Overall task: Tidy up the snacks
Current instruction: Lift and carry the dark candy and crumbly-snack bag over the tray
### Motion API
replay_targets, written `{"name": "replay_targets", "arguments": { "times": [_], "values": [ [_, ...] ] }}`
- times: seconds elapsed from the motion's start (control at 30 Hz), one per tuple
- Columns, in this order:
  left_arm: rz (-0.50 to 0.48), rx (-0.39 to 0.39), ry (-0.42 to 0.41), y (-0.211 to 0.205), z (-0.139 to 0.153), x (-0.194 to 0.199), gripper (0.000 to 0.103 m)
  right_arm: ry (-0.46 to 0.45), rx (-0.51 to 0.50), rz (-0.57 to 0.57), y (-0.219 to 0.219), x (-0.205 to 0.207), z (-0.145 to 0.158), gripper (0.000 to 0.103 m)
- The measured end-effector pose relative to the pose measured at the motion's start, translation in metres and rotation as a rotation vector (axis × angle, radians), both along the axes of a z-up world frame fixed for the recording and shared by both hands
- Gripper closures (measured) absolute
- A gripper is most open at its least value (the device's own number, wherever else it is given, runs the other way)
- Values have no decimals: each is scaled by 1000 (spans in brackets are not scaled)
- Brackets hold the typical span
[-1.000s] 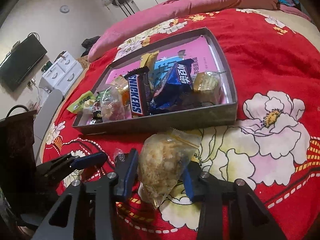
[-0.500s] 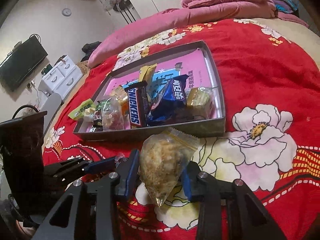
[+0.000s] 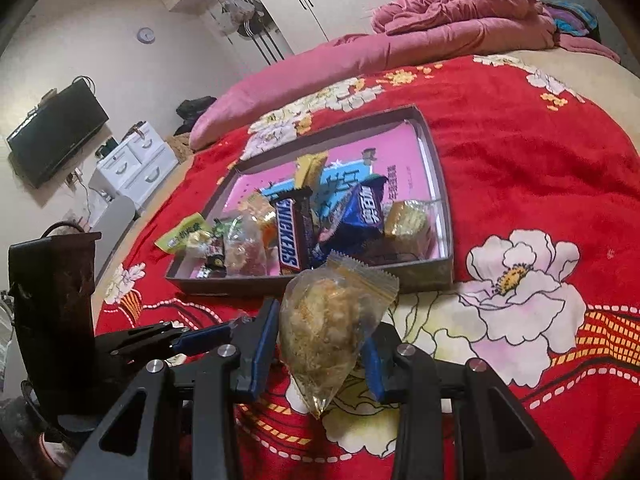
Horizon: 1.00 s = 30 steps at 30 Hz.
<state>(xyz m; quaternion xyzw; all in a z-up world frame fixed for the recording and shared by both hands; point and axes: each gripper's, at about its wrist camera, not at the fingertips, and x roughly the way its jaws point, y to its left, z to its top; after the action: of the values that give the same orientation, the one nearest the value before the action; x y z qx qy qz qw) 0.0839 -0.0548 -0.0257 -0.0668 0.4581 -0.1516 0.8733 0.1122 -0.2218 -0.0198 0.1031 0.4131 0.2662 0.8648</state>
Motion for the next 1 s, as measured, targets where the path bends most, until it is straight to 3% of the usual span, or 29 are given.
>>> {"name": "replay_targets", "arguments": {
  "times": [0.6, 1.0],
  "values": [
    [201, -34, -90, 61, 23, 0, 66, -59, 30, -15, 10, 5, 16, 64],
    [312, -60, -95, 98, 22, 8, 66, -103, 7, -11, 22, 11, 24, 64]
  ]
}}
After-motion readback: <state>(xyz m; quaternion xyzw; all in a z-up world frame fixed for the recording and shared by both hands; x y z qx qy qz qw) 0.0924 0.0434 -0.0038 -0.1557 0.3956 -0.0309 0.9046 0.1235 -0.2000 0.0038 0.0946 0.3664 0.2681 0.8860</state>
